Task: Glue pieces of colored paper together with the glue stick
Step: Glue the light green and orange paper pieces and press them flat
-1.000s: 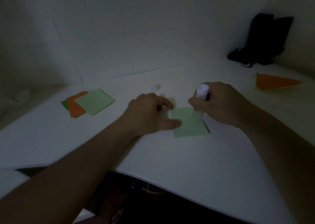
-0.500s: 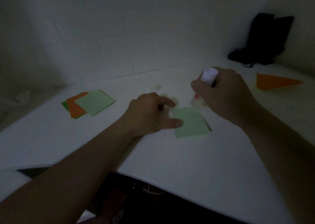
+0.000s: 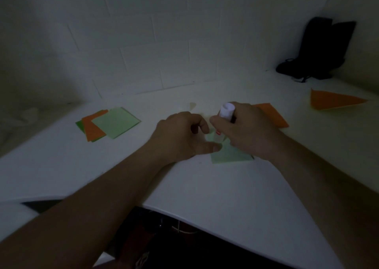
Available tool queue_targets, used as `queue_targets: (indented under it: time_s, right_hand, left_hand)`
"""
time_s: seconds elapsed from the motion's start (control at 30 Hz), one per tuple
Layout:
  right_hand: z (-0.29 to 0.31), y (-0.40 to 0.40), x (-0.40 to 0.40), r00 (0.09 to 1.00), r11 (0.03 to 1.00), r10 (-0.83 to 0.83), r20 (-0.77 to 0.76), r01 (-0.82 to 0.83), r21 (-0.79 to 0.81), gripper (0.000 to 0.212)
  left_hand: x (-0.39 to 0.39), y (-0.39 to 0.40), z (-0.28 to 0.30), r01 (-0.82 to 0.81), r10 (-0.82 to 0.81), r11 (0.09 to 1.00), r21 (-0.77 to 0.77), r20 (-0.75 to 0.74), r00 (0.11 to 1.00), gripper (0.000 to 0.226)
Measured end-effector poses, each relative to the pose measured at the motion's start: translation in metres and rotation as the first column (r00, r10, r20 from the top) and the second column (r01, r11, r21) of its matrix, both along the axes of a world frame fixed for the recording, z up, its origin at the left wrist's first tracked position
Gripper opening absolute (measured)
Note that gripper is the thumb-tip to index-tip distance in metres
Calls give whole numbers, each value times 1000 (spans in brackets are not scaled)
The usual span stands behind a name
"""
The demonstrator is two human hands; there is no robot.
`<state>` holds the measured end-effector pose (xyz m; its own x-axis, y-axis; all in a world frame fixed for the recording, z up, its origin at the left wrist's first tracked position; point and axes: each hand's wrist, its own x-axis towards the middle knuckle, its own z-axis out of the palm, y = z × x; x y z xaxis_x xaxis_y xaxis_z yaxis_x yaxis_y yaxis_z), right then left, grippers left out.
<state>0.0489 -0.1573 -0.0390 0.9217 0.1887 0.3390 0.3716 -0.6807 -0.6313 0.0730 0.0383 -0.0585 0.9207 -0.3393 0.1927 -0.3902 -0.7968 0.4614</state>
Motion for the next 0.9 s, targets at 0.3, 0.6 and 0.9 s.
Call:
queue_targets:
  time_s: [0.3,0.6,0.9]
  right_hand:
    - [-2,-3,4,999,999,19,-48,-17,43,35]
    - [-3,3,7,998,1000,-1,-61,-1,-31,26]
    - [-6,4,7,991,998,42,-129,-35,58,27]
  left_hand:
    - [-5,5,10,56,-51,998,34,-123,991,59]
    - [-2,4,12,87,-75,993,77,-150,986,74]
    - [1,4,11,95,-81,991,95,-140,987,74]
